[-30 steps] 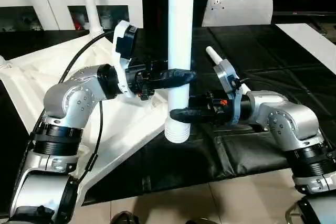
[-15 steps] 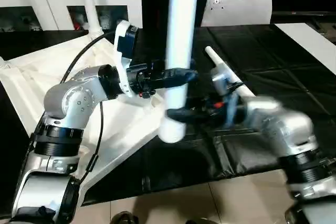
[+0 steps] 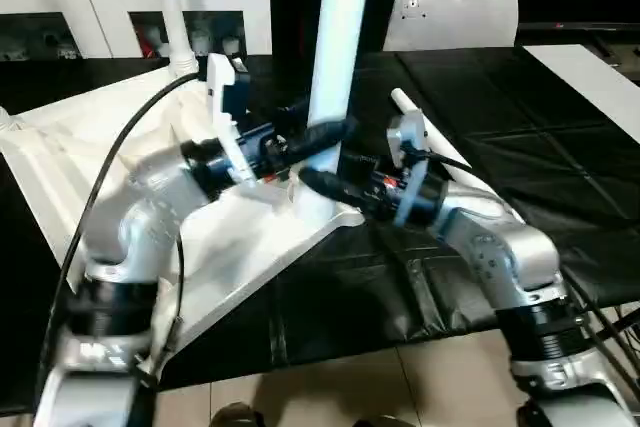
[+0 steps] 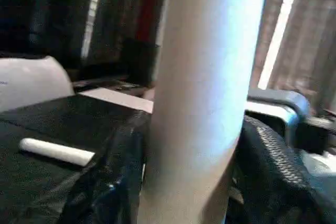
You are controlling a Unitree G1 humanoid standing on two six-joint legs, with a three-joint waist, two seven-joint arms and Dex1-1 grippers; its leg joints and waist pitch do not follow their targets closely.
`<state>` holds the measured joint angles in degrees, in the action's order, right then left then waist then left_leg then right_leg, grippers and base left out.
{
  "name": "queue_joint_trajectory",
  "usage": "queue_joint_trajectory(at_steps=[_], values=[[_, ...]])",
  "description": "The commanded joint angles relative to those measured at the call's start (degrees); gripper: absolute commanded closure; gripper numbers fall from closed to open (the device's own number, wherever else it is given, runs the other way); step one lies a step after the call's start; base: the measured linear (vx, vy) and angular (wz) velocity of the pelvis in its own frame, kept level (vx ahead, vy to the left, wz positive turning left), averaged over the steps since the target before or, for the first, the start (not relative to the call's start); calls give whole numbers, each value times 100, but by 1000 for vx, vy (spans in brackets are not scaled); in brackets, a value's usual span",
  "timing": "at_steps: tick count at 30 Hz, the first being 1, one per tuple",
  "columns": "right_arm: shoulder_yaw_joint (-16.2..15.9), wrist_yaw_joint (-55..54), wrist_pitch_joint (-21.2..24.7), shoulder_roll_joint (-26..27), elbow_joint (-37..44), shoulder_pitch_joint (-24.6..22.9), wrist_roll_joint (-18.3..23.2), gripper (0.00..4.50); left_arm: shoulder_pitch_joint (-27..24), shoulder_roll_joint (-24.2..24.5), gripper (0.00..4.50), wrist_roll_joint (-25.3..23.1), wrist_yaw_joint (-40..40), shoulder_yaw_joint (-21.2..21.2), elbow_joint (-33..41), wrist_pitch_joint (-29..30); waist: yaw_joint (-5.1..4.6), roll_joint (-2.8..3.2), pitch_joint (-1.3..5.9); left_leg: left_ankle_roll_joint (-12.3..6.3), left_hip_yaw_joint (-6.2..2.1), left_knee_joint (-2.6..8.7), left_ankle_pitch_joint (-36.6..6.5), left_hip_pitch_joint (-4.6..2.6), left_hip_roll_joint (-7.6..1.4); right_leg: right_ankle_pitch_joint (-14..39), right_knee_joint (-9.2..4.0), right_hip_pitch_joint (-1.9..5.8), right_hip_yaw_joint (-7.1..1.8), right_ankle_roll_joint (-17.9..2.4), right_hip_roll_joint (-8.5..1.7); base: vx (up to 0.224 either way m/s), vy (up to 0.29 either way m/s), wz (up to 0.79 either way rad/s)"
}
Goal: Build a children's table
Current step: Pick table leg
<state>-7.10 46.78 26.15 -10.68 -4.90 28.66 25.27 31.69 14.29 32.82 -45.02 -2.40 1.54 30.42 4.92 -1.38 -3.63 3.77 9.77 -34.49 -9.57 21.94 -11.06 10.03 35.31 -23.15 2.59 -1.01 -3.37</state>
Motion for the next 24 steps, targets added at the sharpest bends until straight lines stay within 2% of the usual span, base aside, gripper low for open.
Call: queue_joint_trajectory(at_steps=[1,5,6,19,24], values=[[-3,-56,-146,11,46,-56,-99,259,16,-69,228,-304,393,40,132,-144,-40,37,432,151,-25,403,-1127,-115,-165,1386,-417,281,-223,-796,-361,0,0,0],[-24,-181,-240,44,-13,-54,-177,260,-10,-134,254,-441,602,109,219,-196,-48,40,433,136,-27,398,-1128,-112,-166,1373,-421,275,-224,-771,-362,0,0,0],[-8,-264,-307,81,-65,-42,-233,260,-37,-161,254,-517,737,138,265,-224,-51,63,433,135,-32,400,-1143,-116,-166,1369,-413,271,-221,-771,-357,0,0,0],[7,-369,-506,142,-262,48,-349,260,-221,-298,257,-617,976,242,443,-311,-70,37,426,111,-30,402,-1227,-113,-160,1422,-432,266,-221,-764,-351,0,0,0],[3,-372,-546,127,-285,61,-373,260,-219,-300,257,-731,975,250,422,-502,-78,56,427,109,-32,402,-1213,-114,-162,1391,-428,262,-222,-769,-350,0,0,0]])
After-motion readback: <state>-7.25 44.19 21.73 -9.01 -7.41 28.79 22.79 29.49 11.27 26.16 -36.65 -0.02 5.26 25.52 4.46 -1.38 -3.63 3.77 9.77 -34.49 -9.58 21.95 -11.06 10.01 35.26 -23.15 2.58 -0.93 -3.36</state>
